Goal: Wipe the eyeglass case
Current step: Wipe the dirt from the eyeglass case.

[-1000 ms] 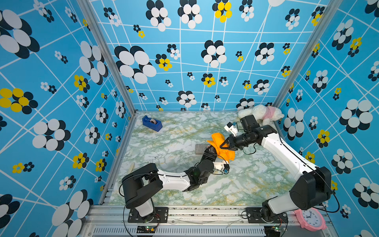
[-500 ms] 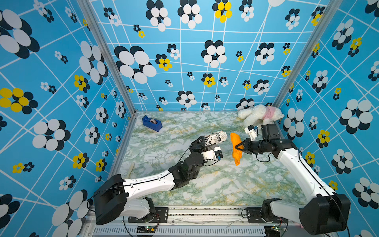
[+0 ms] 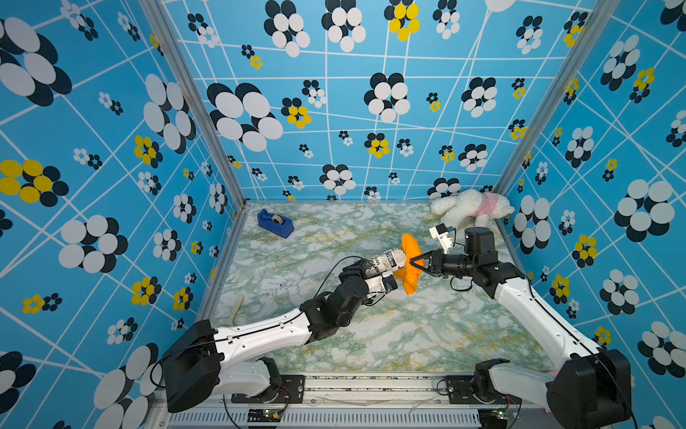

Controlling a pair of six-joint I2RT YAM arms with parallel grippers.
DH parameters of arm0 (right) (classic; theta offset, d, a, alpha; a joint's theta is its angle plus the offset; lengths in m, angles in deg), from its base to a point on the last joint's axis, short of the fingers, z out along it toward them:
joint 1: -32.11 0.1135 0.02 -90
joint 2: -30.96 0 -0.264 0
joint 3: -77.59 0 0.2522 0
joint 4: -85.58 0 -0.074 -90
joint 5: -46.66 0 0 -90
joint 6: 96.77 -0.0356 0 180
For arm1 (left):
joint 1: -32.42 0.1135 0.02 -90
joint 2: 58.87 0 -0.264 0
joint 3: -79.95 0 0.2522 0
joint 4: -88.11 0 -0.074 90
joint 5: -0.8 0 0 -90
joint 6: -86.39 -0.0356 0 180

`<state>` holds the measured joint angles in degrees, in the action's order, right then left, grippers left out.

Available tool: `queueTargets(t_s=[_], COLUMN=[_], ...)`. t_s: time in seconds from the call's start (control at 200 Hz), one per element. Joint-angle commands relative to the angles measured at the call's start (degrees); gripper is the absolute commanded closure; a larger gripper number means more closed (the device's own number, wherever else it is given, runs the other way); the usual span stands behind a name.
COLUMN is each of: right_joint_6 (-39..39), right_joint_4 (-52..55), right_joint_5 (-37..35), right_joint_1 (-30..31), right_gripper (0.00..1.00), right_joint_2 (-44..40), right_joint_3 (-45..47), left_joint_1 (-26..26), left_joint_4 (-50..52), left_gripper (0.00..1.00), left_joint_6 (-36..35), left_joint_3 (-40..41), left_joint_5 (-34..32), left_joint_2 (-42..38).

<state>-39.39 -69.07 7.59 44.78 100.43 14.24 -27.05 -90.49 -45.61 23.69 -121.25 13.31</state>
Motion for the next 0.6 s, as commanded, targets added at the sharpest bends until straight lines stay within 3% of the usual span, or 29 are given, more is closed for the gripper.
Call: queueTargets(t_s=[0.0,0.09,0.23,0.325,0.6], right_joint_6=[-7.10,-9.30,-5.86,-2.84,-4.64], right_joint_4=[-12.75,-16.25,-12.46,-9.97,-13.00], right_joint_5=[4.85,5.86,5.92,6.45,10.30], right_joint_1=[1.81,1.85,1.75,1.16,-0.27], right_gripper=[1.00,1.00,1.00,1.00,1.00], right_joint_2=[-0.60,-1.08,-0.54,0.77,6.14], right_joint_3=[2.72,3.25,0.61,-2.60,-9.59], left_joint_1=[0.13,0.14,-0.20,-1.08,-2.50], left_joint_4=[0.20,1.88,4.01,4.66,5.50], left_gripper=[0.90,0.91,0.91,0.91,0.92], left_joint_6=[4.56,6.07,7.83,8.20,10.14], left_joint_3=[-2.12,-2.59,-2.33,-1.48,0.55], left_joint_5=[4.89,6.33,8.45,7.99,7.42], left_joint_2=[-1.67,-1.57,-1.93,-2.69,-4.07])
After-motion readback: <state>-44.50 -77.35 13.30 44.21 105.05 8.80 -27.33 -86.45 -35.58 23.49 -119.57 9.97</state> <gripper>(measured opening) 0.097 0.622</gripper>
